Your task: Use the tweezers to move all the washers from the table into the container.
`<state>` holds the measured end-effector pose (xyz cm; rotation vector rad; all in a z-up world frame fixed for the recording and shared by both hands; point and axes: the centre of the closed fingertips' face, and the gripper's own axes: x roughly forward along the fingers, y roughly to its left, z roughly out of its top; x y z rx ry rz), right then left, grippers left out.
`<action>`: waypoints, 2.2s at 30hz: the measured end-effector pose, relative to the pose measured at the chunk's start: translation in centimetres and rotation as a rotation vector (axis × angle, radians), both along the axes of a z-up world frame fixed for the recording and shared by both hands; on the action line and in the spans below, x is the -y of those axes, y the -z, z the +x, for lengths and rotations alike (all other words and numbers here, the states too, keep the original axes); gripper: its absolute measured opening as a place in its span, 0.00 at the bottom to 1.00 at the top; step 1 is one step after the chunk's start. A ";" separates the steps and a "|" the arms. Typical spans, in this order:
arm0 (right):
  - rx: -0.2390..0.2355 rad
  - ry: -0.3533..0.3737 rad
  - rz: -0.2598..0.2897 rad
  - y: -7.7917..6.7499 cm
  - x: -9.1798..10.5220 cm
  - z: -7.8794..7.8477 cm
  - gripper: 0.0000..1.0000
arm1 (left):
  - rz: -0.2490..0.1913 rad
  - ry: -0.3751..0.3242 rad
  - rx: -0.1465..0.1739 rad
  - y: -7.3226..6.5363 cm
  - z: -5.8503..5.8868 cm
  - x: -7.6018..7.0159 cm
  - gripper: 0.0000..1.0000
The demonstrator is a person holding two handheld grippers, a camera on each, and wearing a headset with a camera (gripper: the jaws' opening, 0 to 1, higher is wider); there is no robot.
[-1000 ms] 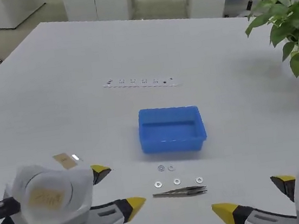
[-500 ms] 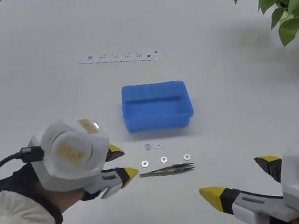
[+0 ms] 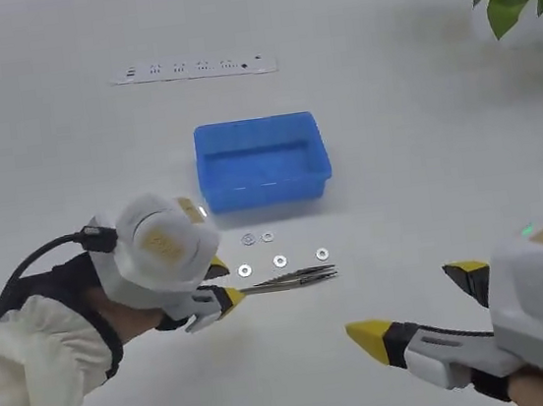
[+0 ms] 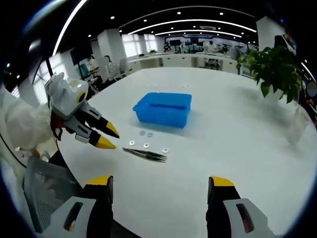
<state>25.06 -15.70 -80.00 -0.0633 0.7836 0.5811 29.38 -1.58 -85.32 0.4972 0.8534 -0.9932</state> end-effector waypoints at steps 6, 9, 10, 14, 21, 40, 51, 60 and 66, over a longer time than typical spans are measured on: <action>-0.006 0.000 -0.003 0.2 0.1 0.2 0.76 | 0.022 0.020 -0.043 1.5 0.1 0.2 0.12; -0.008 0.003 -0.001 0.3 0.1 0.3 0.76 | 0.030 0.024 -0.054 1.9 0.3 0.2 0.10; -0.009 0.004 -0.001 0.3 0.1 0.3 0.76 | 0.032 0.026 -0.056 1.9 0.3 0.2 0.10; -0.015 0.004 -0.002 0.5 0.2 0.3 0.76 | 0.034 0.038 -0.067 2.1 0.2 0.3 0.09; -0.018 0.001 -0.003 0.5 0.2 0.3 0.76 | 0.059 0.073 -0.063 2.6 0.0 0.7 0.05; -0.002 -0.033 0.003 -0.2 -0.7 0.4 0.73 | 0.076 0.116 -0.005 1.2 -0.6 0.8 0.00; 0.017 -0.080 0.008 -1.0 -1.6 0.2 0.69 | 0.015 0.077 0.056 -2.5 -1.1 1.4 0.00; 0.022 -0.183 0.028 -1.4 -3.6 -0.1 0.61 | -0.026 0.066 0.102 -5.5 -2.2 2.0 0.00; 0.015 -0.319 0.034 -1.2 -6.1 -0.7 0.49 | -0.035 0.082 0.119 -6.8 -3.1 2.2 0.00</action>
